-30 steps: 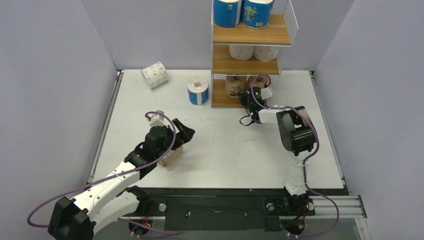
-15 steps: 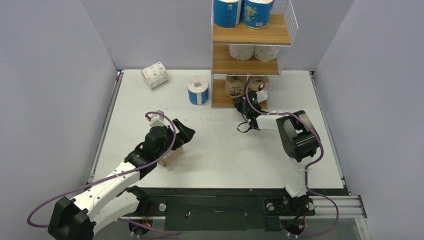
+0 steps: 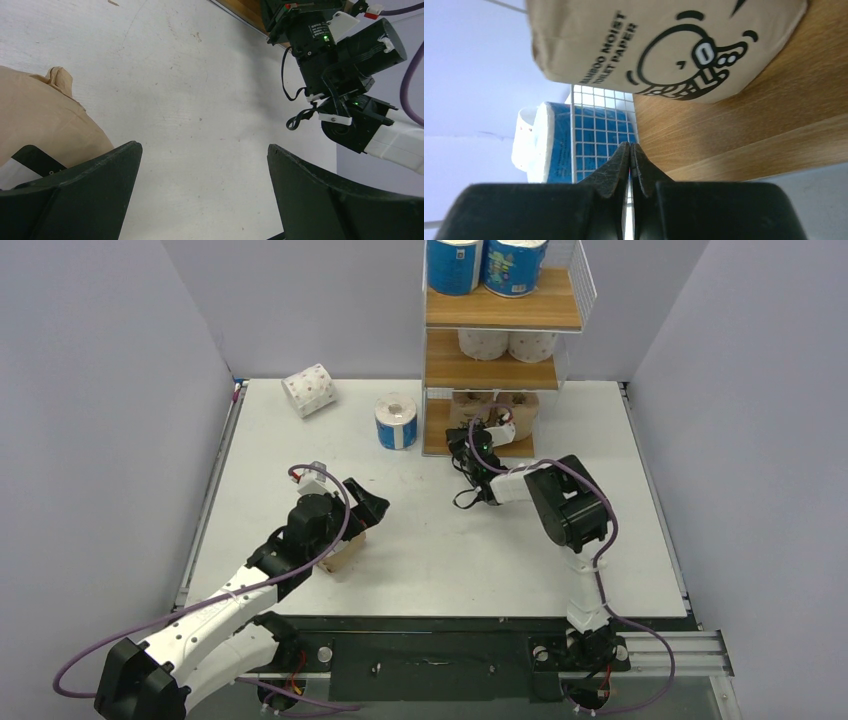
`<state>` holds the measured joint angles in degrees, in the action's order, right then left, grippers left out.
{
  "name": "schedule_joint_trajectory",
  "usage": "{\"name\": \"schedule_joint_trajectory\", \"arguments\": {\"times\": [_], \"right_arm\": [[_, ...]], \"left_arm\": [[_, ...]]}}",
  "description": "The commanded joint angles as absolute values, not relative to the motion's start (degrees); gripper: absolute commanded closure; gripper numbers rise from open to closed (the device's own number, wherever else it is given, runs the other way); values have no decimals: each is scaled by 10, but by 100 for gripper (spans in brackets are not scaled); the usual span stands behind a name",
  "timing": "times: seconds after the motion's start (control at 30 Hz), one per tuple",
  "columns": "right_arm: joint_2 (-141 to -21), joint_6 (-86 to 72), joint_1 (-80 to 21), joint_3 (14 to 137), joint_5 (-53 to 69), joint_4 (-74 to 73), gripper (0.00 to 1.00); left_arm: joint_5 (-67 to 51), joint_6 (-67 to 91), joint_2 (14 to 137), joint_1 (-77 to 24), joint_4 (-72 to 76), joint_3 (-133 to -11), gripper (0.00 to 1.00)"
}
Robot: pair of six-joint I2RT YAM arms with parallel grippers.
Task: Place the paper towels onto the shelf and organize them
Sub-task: Place the paper towel on the shelf.
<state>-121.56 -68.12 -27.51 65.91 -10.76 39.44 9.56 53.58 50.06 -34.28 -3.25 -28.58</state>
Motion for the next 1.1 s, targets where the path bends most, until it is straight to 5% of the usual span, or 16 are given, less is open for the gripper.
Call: {"name": "schedule_joint_trajectory", "arguments": {"times": [0.0, 1.07], "right_arm": [[-1239, -727, -284, 680, -170, 489, 100], [-1257, -826, -235, 620, -243, 591, 100]], "left_arm": [[95, 530, 495, -339, -13, -288, 4], [94, 532, 497, -338, -12, -284, 4]]}}
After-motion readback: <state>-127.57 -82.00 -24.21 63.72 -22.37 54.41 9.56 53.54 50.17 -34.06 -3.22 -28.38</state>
